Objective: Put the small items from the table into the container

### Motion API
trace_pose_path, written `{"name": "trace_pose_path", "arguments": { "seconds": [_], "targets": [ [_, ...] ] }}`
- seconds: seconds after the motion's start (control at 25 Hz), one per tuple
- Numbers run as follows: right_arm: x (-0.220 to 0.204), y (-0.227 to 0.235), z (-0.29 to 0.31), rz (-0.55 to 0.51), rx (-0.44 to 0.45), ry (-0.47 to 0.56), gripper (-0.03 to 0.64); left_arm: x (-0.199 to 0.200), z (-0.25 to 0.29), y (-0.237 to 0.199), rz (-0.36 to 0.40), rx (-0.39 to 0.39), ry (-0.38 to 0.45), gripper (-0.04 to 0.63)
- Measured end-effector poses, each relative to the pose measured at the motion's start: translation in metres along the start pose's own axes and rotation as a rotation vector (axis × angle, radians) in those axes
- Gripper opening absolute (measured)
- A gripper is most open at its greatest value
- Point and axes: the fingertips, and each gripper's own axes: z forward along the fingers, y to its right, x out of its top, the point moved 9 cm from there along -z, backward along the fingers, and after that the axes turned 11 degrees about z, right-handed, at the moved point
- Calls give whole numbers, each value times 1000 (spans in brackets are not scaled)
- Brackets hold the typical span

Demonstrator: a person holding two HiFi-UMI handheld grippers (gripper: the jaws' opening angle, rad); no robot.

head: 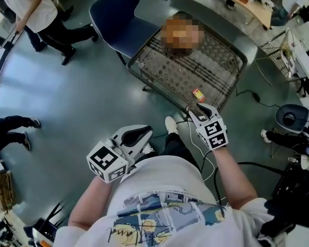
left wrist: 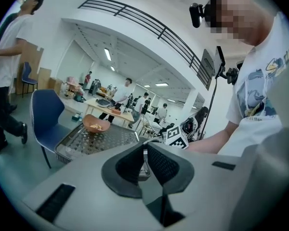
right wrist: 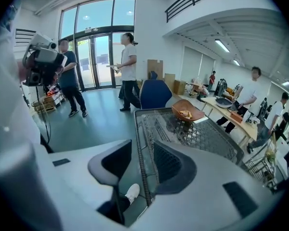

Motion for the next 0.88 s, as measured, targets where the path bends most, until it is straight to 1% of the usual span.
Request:
{"name": "trace_pose_path", "arguments": {
  "seconds": [0.2, 0.4, 0.56, 0.72, 0.88],
  "targets": [
    [-27, 2, -5, 21, -40, -19, 149, -8, -2, 6, 3, -26, -10, 11],
    [-56, 37, 10, 51, -87, -84, 149, -8, 10, 10, -7, -41, -15, 11],
    [-71, 64, 33, 51, -108, -120, 149, -6, 13, 16, -4, -27, -34, 11],
    [-86, 95, 68, 50, -105, -184, 149, -3, 23, 14, 1, -5, -62, 11],
    [-97, 121, 104, 55, -89, -248, 150, 0, 40, 8, -23, 16, -87, 11]
  ]
}}
